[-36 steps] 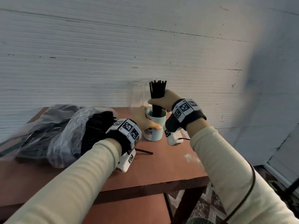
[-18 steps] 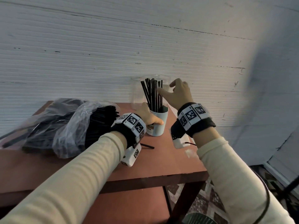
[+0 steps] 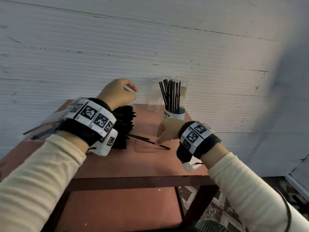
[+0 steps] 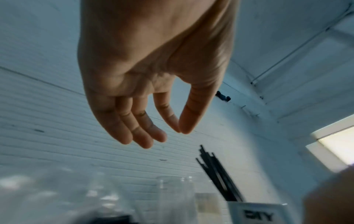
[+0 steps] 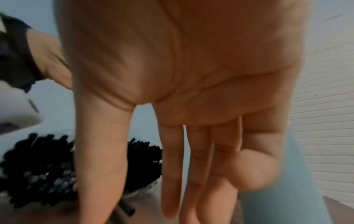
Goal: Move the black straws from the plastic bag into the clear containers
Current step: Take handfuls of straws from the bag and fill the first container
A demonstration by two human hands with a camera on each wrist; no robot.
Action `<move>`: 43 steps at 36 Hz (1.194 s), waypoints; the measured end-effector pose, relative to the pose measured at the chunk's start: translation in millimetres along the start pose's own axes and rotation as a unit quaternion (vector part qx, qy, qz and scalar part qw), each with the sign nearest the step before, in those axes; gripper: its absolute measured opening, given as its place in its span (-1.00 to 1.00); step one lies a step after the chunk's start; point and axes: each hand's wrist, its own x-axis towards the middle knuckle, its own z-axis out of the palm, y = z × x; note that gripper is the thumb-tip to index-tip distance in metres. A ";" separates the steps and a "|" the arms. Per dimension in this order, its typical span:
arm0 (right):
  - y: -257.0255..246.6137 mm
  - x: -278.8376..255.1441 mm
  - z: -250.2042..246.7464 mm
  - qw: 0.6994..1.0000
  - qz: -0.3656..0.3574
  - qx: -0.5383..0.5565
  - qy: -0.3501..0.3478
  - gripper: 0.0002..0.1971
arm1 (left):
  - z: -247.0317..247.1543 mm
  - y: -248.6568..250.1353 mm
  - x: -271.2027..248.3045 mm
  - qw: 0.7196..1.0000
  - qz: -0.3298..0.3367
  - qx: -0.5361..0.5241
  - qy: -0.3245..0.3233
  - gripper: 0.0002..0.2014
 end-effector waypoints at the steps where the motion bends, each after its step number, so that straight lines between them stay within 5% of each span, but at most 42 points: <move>1: -2.4 4.8 3.3 1.000 0.006 -0.020 -0.016 -0.53 | -7.9 -7.0 -1.1 1.000 -0.007 0.012 0.009 -0.83; 5: -14.3 15.3 8.9 0.996 0.021 -0.070 -0.046 -0.48 | -29.9 -36.5 -8.1 0.992 -0.073 0.104 -0.017 -0.77; 8: -23.2 14.5 3.8 0.996 -0.010 -0.072 -0.043 -0.61 | -36.6 -52.6 -16.3 0.979 -0.116 0.158 -0.063 -0.50; 12: -21.6 12.5 9.9 0.995 -0.009 -0.084 -0.044 -0.65 | -39.6 -66.4 -28.3 0.972 -0.077 0.194 -0.105 -0.34; 19: -25.5 16.2 4.5 0.990 -0.055 0.056 0.121 -0.85 | -40.8 -68.5 -36.0 0.979 -0.018 0.191 -0.070 -0.52; 24: -38.5 22.4 6.3 0.947 -0.110 0.201 0.224 -0.78 | -40.5 -67.5 -32.4 0.992 0.018 0.125 -0.007 -0.45; 34: -80.3 44.1 1.6 0.880 -0.176 0.328 0.296 -0.87 | -48.5 -59.3 0.9 0.992 0.104 0.042 0.059 -0.50; 43: -83.8 38.5 -1.6 0.917 -0.188 0.253 0.243 -0.69 | -56.8 -88.2 -6.2 0.996 0.057 0.072 -0.019 -0.55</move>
